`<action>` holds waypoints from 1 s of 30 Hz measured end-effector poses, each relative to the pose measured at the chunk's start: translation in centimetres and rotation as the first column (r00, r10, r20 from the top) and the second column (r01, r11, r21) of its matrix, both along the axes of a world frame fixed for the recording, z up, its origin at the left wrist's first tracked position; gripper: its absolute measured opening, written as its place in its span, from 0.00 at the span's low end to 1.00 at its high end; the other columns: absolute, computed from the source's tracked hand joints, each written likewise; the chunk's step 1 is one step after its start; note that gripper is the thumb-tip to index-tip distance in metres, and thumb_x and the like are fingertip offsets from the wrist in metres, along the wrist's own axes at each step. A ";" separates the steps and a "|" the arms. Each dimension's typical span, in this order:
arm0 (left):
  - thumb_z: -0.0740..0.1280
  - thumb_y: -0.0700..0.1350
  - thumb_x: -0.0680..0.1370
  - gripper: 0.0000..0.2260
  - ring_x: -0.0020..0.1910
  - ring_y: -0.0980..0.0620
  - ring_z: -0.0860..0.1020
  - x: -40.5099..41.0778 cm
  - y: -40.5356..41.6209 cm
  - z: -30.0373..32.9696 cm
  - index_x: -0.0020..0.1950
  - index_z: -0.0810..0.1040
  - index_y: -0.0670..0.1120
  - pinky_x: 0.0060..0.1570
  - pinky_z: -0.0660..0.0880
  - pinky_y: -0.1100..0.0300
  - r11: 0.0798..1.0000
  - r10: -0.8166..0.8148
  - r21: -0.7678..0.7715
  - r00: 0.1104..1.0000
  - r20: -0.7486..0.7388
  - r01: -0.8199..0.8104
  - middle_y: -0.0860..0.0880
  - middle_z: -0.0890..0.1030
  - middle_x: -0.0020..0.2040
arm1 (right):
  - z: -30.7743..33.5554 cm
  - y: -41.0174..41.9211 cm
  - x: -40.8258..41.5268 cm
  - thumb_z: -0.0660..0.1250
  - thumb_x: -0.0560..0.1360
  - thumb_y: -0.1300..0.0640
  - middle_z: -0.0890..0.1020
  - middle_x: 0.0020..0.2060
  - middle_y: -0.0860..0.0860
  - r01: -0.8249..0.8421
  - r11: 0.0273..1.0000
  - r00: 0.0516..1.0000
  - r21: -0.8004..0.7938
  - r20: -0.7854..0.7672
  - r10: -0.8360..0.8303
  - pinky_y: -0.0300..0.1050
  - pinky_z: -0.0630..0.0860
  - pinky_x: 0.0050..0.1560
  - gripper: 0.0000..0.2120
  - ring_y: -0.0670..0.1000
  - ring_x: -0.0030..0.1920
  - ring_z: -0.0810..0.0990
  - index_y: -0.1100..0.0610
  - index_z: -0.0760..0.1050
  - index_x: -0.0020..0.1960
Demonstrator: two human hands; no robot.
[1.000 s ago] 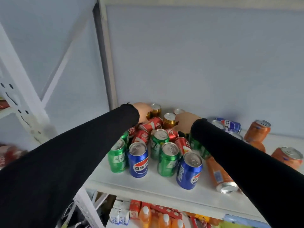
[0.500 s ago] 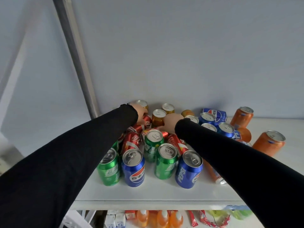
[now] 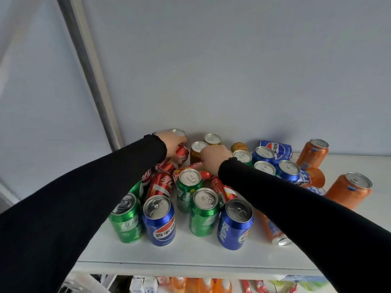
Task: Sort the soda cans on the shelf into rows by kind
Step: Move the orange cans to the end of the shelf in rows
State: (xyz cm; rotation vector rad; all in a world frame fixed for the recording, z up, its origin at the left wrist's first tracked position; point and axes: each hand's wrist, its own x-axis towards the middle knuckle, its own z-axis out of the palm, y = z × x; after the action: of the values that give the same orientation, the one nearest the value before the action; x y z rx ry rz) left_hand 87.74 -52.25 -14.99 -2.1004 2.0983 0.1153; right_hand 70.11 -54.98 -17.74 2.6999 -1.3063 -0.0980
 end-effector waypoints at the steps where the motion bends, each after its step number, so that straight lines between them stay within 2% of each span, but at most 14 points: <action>1: 0.77 0.56 0.70 0.30 0.47 0.50 0.73 0.1 0.4 0.0 0.68 0.71 0.50 0.45 0.72 0.56 0.999 -0.003 -0.034 0.999 -0.035 0.002 0.48 0.78 0.60 | 0.1 0.1 0.0 0.63 0.82 0.54 0.73 0.33 0.50 -0.023 0.999 1.000 -0.029 0.007 0.023 0.45 0.72 0.38 0.09 0.54 0.40 0.78 0.57 0.74 0.45; 4: 0.77 0.54 0.70 0.32 0.48 0.48 0.75 0.2 1.6 0.1 0.71 0.69 0.50 0.43 0.68 0.58 0.992 -0.011 -0.122 0.996 -0.092 -0.001 0.48 0.79 0.60 | 0.6 0.2 -0.2 0.66 0.80 0.54 0.73 0.35 0.49 -0.109 0.991 0.989 -0.073 0.093 0.116 0.42 0.69 0.35 0.06 0.53 0.43 0.80 0.57 0.75 0.49; 7: 0.77 0.54 0.70 0.32 0.53 0.44 0.79 0.4 2.3 -0.1 0.70 0.69 0.51 0.44 0.67 0.59 0.980 -0.021 -0.200 0.995 -0.097 0.001 0.47 0.80 0.59 | 1.5 0.3 -0.6 0.69 0.78 0.51 0.67 0.32 0.47 -0.218 0.972 0.964 -0.089 0.135 0.229 0.43 0.68 0.37 0.09 0.52 0.40 0.76 0.55 0.72 0.47; 9: 0.77 0.54 0.70 0.32 0.53 0.44 0.79 0.6 2.8 -0.2 0.70 0.68 0.51 0.44 0.67 0.59 0.972 -0.018 -0.236 0.995 -0.098 -0.005 0.46 0.81 0.57 | 2.2 0.6 -0.7 0.70 0.77 0.49 0.70 0.34 0.47 -0.317 0.944 0.934 -0.091 0.141 0.328 0.45 0.68 0.39 0.12 0.52 0.40 0.77 0.53 0.69 0.47; 12: 0.77 0.55 0.70 0.31 0.51 0.43 0.80 0.7 3.3 -0.2 0.69 0.70 0.50 0.43 0.68 0.57 0.961 -0.015 -0.276 0.997 -0.081 -0.008 0.46 0.82 0.55 | 2.7 1.1 -0.2 0.69 0.77 0.50 0.79 0.41 0.49 -0.446 0.881 0.888 -0.158 0.042 0.458 0.43 0.64 0.32 0.11 0.54 0.45 0.81 0.53 0.72 0.55; 13: 0.77 0.55 0.69 0.30 0.51 0.43 0.80 0.9 3.3 -0.3 0.68 0.71 0.50 0.43 0.70 0.56 0.957 -0.013 -0.290 0.997 -0.073 -0.009 0.47 0.82 0.55 | 2.8 1.1 -0.1 0.68 0.78 0.53 0.80 0.44 0.50 -0.487 0.855 0.868 -0.178 0.013 0.497 0.44 0.66 0.31 0.11 0.54 0.46 0.81 0.54 0.73 0.58; 15: 0.76 0.57 0.68 0.29 0.49 0.44 0.81 1.3 3.4 -0.3 0.67 0.72 0.53 0.43 0.74 0.55 0.951 -0.001 -0.310 0.998 -0.061 -0.018 0.48 0.83 0.52 | 2.6 1.1 0.0 0.66 0.78 0.59 0.81 0.47 0.51 -0.567 0.799 0.819 -0.199 -0.032 0.573 0.49 0.77 0.38 0.11 0.55 0.48 0.81 0.54 0.73 0.60; 18: 0.74 0.58 0.69 0.30 0.45 0.46 0.81 1.9 3.7 -0.4 0.69 0.71 0.57 0.39 0.73 0.57 0.947 0.014 -0.321 1.000 -0.025 -0.021 0.50 0.84 0.48 | 2.3 0.7 -0.4 0.66 0.77 0.63 0.80 0.51 0.52 -0.656 0.727 0.750 -0.205 -0.065 0.658 0.54 0.81 0.44 0.15 0.55 0.51 0.79 0.54 0.72 0.62; 22: 0.72 0.59 0.71 0.30 0.45 0.45 0.81 1.6 4.6 -0.7 0.71 0.69 0.57 0.33 0.64 0.58 0.929 0.038 -0.370 0.996 0.081 -0.005 0.49 0.82 0.48 | 1.8 0.3 -0.8 0.69 0.75 0.62 0.77 0.52 0.52 -0.645 0.726 0.755 -0.238 -0.054 0.653 0.54 0.80 0.44 0.21 0.54 0.53 0.76 0.54 0.68 0.66; 25: 0.72 0.57 0.73 0.27 0.49 0.44 0.80 1.1 5.1 -1.2 0.70 0.70 0.55 0.35 0.66 0.58 0.927 0.075 -0.373 0.990 0.119 -0.026 0.49 0.82 0.51 | 1.5 0.0 -1.0 0.72 0.73 0.58 0.77 0.50 0.52 -0.602 0.757 0.791 -0.254 -0.059 0.609 0.54 0.80 0.42 0.25 0.55 0.51 0.78 0.53 0.65 0.66; 27: 0.73 0.57 0.72 0.26 0.51 0.44 0.80 1.1 5.5 -1.2 0.68 0.71 0.53 0.37 0.69 0.56 0.935 0.094 -0.351 0.991 0.093 -0.056 0.48 0.83 0.52 | 1.7 -0.2 -1.4 0.73 0.73 0.55 0.79 0.51 0.51 -0.552 0.811 0.822 -0.192 0.035 0.568 0.54 0.79 0.42 0.24 0.55 0.49 0.80 0.52 0.65 0.64; 30: 0.74 0.55 0.73 0.26 0.52 0.44 0.79 1.1 6.5 -0.3 0.67 0.71 0.50 0.43 0.75 0.53 0.937 0.073 -0.345 0.997 0.018 -0.063 0.46 0.82 0.55 | 3.4 -0.9 -3.0 0.73 0.73 0.52 0.82 0.51 0.50 -0.444 0.896 0.868 0.032 0.262 0.421 0.52 0.78 0.49 0.21 0.54 0.50 0.80 0.51 0.70 0.61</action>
State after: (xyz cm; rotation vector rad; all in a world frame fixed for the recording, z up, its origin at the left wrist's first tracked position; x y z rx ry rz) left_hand 88.87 -45.74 -15.32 -2.3469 2.1569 -0.2971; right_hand 67.07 -55.87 -14.33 3.0903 -0.7178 0.2436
